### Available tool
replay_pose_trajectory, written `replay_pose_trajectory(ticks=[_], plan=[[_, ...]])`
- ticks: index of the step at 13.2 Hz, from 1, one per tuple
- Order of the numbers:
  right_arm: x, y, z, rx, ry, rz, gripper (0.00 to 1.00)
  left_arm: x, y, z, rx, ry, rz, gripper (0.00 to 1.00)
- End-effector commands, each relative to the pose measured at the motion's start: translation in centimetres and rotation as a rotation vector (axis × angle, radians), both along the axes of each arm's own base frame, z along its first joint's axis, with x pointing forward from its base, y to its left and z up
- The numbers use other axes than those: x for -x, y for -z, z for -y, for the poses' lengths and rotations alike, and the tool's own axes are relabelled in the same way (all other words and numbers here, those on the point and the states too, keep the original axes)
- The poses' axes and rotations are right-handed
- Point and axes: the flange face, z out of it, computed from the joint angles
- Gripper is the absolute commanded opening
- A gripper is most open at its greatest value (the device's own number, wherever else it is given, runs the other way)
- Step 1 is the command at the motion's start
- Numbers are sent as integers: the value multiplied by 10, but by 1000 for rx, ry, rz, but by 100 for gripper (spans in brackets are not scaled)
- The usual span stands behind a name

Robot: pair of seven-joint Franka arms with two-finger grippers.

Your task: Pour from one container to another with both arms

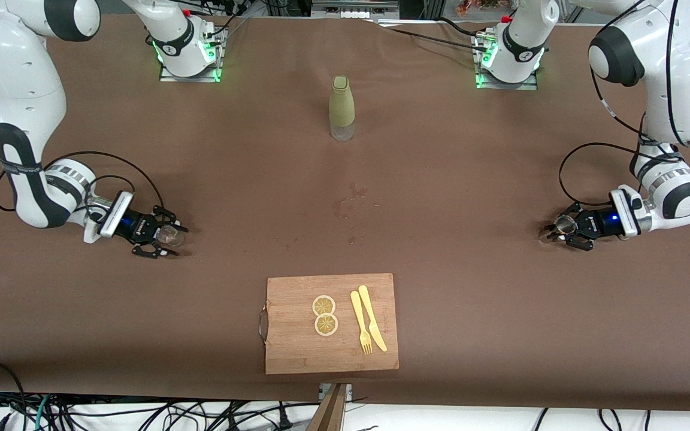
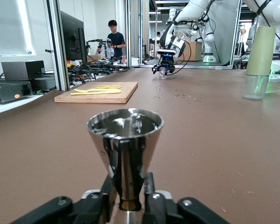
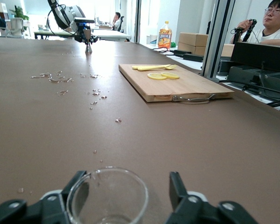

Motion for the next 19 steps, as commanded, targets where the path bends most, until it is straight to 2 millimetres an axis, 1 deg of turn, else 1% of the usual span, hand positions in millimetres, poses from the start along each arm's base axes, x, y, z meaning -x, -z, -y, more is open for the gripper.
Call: replay_pose_trajectory(ticks=[1,2,3,4,5,6,7,9,11,12,13,14,15,16,17,19], plan=[[14,-6,24,50,-5,7,100,-5,-2,-7,0,-8,14,91],[19,-14,34,67,-10,2,100,-4,-4,-10,2,-6,14,100],[25,-28,45,89,6,1,100,-1,-6,-14,4,-8,11,100],[32,-48,55,135,25,-18,100,0,-9,-20,-9,-12,10,100],[40,-62,63,170,41,-57,100,1,-18,-31,-30,-18,16,100],[43,-72,68,166,69,-92,100,4,-30,-44,-68,-7,3,100],[41,-81,67,168,80,-116,100,5,-48,-53,-100,2,-27,100],[35,-114,74,250,103,-162,100,6,-87,-71,-177,14,-105,100],[31,-155,76,331,135,-275,100,2,-134,-85,-296,-2,-188,100],[30,-173,78,373,160,-342,100,0,-161,-89,-353,-19,-239,100],[26,-191,74,408,179,-395,100,-2,-190,-92,-405,-49,-297,100],[26,-205,73,426,207,-440,100,-3,-221,-92,-462,-77,-355,100],[27,-221,73,444,240,-486,100,-6,-252,-85,-518,-104,-419,100],[28,-238,75,499,266,-536,100,-7,-284,-77,-571,-138,-486,100],[26,-259,77,575,292,-579,100,-8,-312,-64,-620,-177,-559,100],[22,-293,66,669,355,-638,100,-7,-358,-41,-706,-281,-711,100]])
